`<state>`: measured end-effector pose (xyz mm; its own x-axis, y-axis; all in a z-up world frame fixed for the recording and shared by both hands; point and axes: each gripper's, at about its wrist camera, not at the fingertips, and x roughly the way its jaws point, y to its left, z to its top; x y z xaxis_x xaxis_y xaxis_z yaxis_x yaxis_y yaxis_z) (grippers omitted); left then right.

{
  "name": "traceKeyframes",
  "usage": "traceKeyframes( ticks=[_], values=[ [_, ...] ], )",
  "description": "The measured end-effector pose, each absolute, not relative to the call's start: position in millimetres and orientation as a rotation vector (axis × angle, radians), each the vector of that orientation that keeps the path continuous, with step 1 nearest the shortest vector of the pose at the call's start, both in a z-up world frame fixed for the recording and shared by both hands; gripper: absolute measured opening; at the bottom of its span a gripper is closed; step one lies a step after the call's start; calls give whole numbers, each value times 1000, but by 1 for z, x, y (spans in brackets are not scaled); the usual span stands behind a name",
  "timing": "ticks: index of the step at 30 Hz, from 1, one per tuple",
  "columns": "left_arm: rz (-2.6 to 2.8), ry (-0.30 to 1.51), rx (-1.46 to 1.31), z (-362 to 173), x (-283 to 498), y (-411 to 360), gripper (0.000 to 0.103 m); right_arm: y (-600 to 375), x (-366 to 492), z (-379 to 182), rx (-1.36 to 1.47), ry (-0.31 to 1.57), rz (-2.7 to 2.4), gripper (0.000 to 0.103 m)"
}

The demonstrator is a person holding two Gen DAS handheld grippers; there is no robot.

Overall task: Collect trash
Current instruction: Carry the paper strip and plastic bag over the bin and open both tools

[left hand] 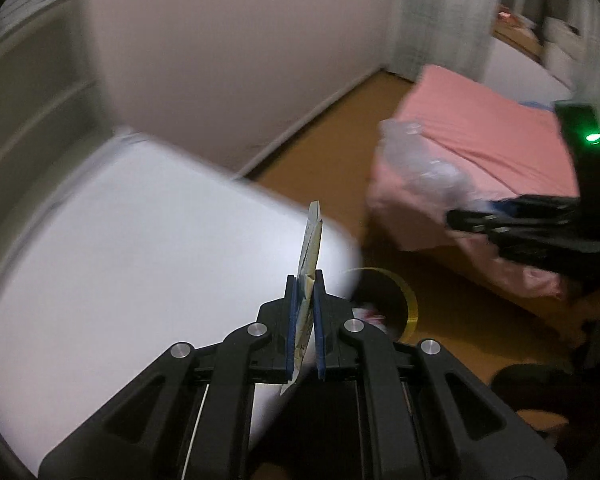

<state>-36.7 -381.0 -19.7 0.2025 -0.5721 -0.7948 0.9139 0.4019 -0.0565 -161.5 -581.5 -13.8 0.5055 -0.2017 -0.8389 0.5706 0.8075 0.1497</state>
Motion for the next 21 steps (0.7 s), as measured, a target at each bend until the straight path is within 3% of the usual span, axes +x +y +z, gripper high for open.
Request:
traceKeyframes(
  ticks=[8, 21],
  values=[
    [-1214, 832, 600, -53, -91, -451, 7, -623, -236, -75, 584, 975, -615, 29],
    [-1184, 908, 645, -93, -116, -504, 7, -648, -240, -130, 674, 1050, -620, 29]
  ],
)
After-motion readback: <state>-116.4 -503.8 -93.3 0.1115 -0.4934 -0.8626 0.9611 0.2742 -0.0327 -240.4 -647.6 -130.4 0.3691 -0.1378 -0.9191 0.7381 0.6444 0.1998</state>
